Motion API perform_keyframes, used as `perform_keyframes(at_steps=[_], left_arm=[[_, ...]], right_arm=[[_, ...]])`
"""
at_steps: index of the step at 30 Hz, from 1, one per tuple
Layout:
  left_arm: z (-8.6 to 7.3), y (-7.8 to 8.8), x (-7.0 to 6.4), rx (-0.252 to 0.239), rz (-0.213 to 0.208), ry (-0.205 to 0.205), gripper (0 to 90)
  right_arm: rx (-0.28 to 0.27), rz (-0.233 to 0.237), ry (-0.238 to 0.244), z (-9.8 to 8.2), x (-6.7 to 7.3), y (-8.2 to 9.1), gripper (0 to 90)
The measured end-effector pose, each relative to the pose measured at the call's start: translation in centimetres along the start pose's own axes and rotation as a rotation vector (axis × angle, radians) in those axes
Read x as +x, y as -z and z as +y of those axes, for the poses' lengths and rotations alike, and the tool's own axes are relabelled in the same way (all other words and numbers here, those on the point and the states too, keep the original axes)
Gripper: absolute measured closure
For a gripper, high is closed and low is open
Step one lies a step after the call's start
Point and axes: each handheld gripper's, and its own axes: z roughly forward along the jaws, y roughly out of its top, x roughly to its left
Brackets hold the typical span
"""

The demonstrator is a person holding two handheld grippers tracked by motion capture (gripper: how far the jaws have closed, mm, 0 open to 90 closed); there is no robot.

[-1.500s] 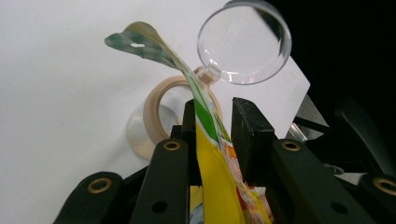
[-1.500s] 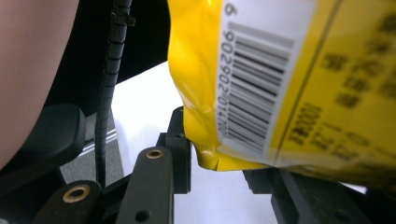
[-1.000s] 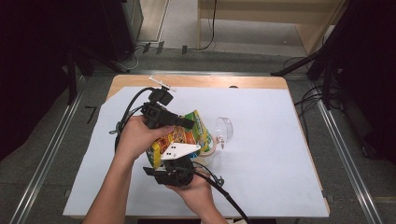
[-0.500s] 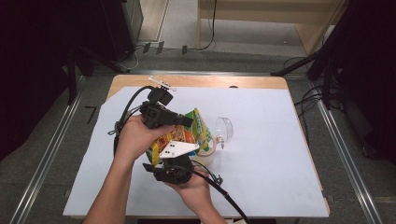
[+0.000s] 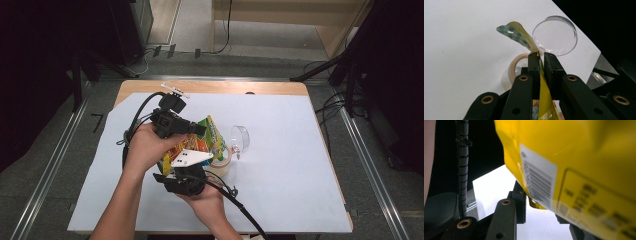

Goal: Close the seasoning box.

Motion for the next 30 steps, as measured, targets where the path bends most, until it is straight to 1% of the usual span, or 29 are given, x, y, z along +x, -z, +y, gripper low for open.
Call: perform_keyframes(at_steps=[6,9,15,19,21,24,28,30], left_arm=[[-0.12,0.21,0.55,-0.008,-0.003,0.011,83.8],[-0.16,0.36,0.62,-0.017,-0.003,0.013,83.8],[-0.14,0.34,0.85,-0.019,-0.009,0.022,82.8],[-0.11,0.36,0.74,-0.028,-0.006,0.017,81.8],[-0.08,0.33,0.69,-0.026,-0.007,0.01,80.2],[-0.05,0.35,0.66,-0.025,-0.005,0.007,80.3],[-0.06,0.32,0.68,-0.027,-0.009,0.006,79.0],[-0.06,0.29,0.76,-0.026,-0.004,0.01,78.6]], right_arm=[[0.008,0.015,0.001,0.18,-0.14,-0.2,69.1],[0.008,0.017,0.004,0.37,-0.08,-0.3,69.0],[0.013,0.018,0.007,0.53,0.0,-0.15,69.1],[0.013,0.018,0.006,0.68,-0.01,-0.02,69.1],[0.01,0.023,-0.006,0.75,-0.06,0.02,69.0],[0.005,0.028,-0.018,0.82,-0.02,0.04,69.0],[0.005,0.025,-0.02,0.88,-0.01,0.02,69.1],[0.002,0.027,-0.023,0.91,0.02,0.06,69.1]])
